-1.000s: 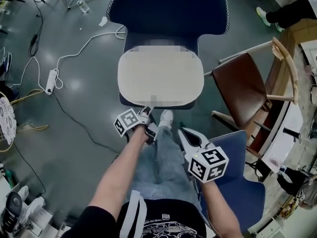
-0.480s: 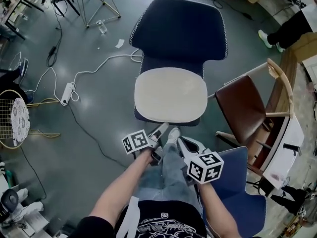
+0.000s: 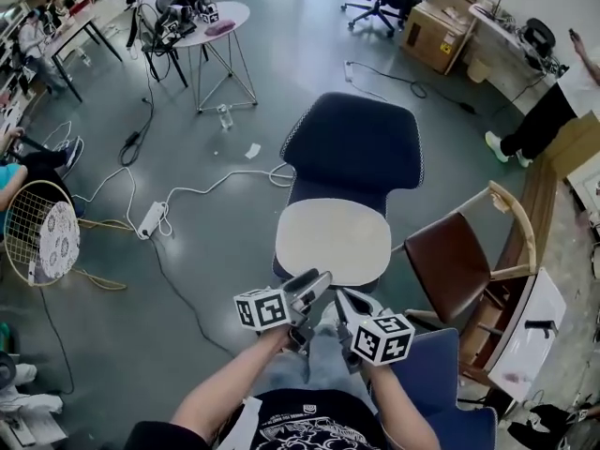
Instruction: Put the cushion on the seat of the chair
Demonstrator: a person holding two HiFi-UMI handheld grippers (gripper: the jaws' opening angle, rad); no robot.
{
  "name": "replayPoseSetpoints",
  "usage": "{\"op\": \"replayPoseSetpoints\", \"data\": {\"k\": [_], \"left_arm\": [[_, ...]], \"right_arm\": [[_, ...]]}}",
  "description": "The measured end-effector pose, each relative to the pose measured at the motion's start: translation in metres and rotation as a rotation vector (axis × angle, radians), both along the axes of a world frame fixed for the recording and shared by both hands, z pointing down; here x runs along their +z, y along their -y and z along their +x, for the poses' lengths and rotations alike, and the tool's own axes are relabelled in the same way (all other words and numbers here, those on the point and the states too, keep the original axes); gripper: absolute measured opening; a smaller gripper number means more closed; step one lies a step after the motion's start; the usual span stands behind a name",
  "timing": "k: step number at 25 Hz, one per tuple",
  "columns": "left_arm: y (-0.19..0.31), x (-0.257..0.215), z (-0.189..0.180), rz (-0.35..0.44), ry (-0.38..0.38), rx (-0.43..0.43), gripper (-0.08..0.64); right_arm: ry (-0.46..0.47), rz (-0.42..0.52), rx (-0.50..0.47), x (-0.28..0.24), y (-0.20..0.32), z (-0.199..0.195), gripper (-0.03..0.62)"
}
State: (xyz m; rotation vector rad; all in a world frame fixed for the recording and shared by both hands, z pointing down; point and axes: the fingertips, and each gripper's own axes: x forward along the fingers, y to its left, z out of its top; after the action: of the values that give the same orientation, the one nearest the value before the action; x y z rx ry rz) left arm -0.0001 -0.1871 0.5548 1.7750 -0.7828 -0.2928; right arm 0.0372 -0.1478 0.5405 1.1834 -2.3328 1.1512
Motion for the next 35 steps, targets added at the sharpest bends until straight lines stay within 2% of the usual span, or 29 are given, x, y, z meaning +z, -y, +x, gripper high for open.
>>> {"op": "replayPoseSetpoints", "data": {"k": [2,4,6,12,14,16,19,23,35], "left_arm": [[-0.001,-0.027,-0.003,0.061,-0.004,0.011,0.233],[-0.002,-0.048,-0.008,0.117,0.023,0.017,0.232],[-0.003,-0.065,-0.013,0.172,0.08,0.024,0.231],[-0.012,-0.105,-0.023,0.324,0.267,0.069,0.135],[-0.016,-0.111,-0.028,0.352,0.344,0.071,0.095],[-0.02,-0.111,-0.033,0.357,0.432,0.076,0.011],[-0.025,-0.111,-0.035,0.364,0.513,0.083,-0.003],[-0.03,-0.111,-0.034,0.372,0.54,0.082,-0.005],[-0.041,-0.117,-0.024,0.412,0.554,0.101,-0.005]], "right_arm": [[0.002,0.031,-0.004,-0.015,0.004,-0.004,-0.003],[0.004,0.065,-0.005,-0.03,0.009,-0.008,-0.003],[0.006,0.096,-0.003,-0.044,0.011,-0.01,-0.003],[0.02,0.168,0.008,-0.074,0.014,-0.021,-0.003],[0.027,0.183,0.016,-0.08,0.012,-0.026,-0.003],[0.017,0.205,0.017,-0.085,0.01,-0.029,-0.003],[-0.023,0.242,0.012,-0.09,0.008,-0.031,-0.003],[-0.046,0.266,0.01,-0.094,0.005,-0.033,-0.003],[-0.06,0.275,0.019,-0.096,-0.004,-0.031,-0.003]]}}
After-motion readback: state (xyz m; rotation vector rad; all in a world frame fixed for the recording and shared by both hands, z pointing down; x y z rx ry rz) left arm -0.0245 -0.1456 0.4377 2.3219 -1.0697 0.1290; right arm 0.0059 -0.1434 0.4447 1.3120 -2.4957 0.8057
